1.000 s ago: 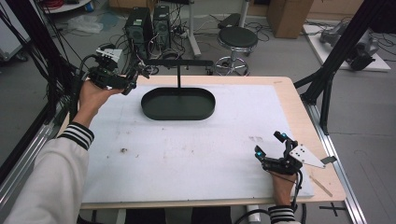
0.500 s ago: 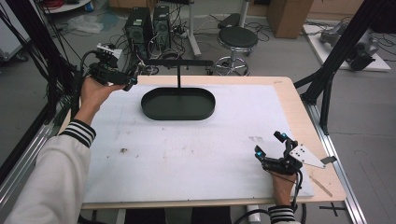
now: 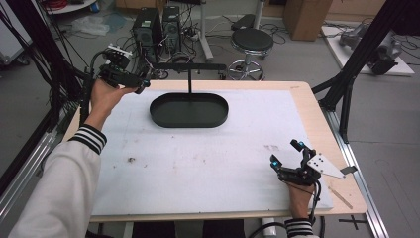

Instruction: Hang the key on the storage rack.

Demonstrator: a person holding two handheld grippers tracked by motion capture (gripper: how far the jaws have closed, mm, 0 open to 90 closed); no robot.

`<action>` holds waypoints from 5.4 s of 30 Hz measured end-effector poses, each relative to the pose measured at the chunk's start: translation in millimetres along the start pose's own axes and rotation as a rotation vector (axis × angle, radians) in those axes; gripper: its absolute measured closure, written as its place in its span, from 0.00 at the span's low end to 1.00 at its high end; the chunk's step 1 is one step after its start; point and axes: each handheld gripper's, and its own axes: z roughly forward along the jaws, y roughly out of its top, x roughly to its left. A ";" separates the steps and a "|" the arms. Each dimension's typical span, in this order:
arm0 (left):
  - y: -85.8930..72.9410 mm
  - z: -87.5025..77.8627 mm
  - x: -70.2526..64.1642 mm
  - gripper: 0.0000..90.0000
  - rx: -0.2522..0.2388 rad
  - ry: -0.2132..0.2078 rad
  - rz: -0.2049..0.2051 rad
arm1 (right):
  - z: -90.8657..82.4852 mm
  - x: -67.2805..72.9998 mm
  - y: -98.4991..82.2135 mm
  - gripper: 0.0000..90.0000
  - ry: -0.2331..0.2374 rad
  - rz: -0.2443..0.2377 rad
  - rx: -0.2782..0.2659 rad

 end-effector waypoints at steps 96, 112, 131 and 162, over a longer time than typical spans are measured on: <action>-51.0 63.5 8.1 0.54 -0.006 0.068 0.059 | -0.3 0.8 -0.2 0.03 0.001 -0.010 -0.003; -55.4 61.4 13.8 0.25 -0.156 -0.040 0.060 | -0.6 0.9 -0.1 0.03 0.001 -0.008 -0.007; -114.9 -6.8 -0.3 0.02 -0.442 -0.156 0.194 | -0.7 0.8 -0.1 0.03 0.001 -0.005 -0.005; -284.6 -42.4 -32.8 0.02 -0.662 -0.116 0.154 | -0.3 1.3 -0.2 0.03 -0.001 -0.018 -0.007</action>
